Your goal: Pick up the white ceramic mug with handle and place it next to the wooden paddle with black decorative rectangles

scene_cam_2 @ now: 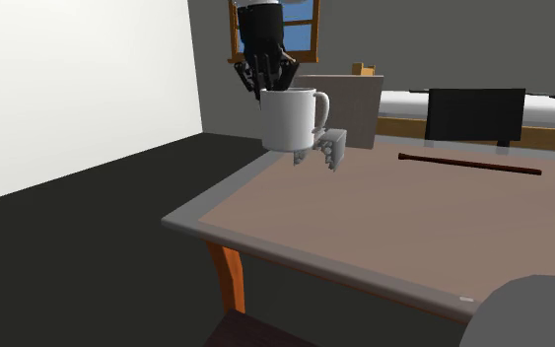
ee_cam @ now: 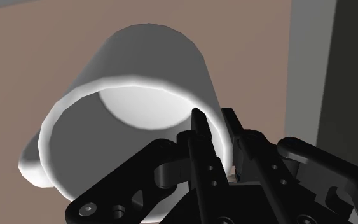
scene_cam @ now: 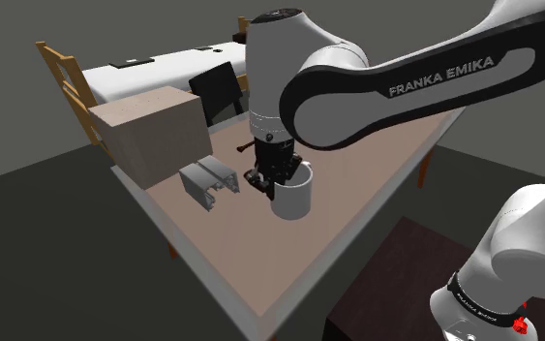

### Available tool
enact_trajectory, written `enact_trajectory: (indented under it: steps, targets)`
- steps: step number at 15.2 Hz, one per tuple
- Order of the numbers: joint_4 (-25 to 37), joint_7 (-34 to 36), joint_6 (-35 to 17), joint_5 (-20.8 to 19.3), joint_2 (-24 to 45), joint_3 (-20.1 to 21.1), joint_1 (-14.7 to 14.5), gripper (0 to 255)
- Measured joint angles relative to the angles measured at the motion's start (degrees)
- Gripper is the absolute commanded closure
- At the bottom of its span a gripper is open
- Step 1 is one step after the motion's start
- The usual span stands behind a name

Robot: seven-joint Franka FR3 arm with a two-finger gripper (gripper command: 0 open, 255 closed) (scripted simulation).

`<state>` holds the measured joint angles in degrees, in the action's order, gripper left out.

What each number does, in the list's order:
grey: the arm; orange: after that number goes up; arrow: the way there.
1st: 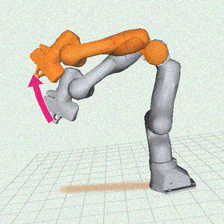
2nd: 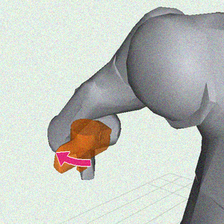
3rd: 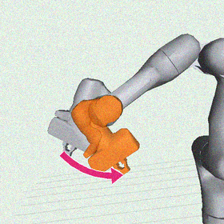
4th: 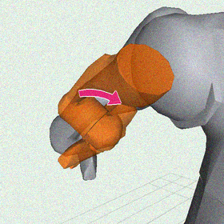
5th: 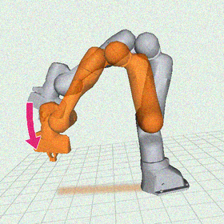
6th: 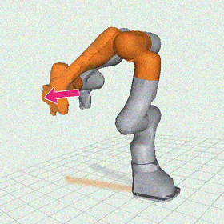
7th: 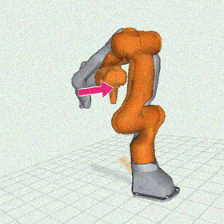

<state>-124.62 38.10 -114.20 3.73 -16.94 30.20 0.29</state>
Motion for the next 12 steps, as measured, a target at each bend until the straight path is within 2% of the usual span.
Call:
enact_trajectory:
  steps: [3, 12]
  targets:
    - [1.70, -0.75, 1.73, -0.11, -0.03, -0.59, 0.30, 255]
    - [8.31, -6.80, -1.75, -5.56, 10.95, -4.42, 5.29, 255]
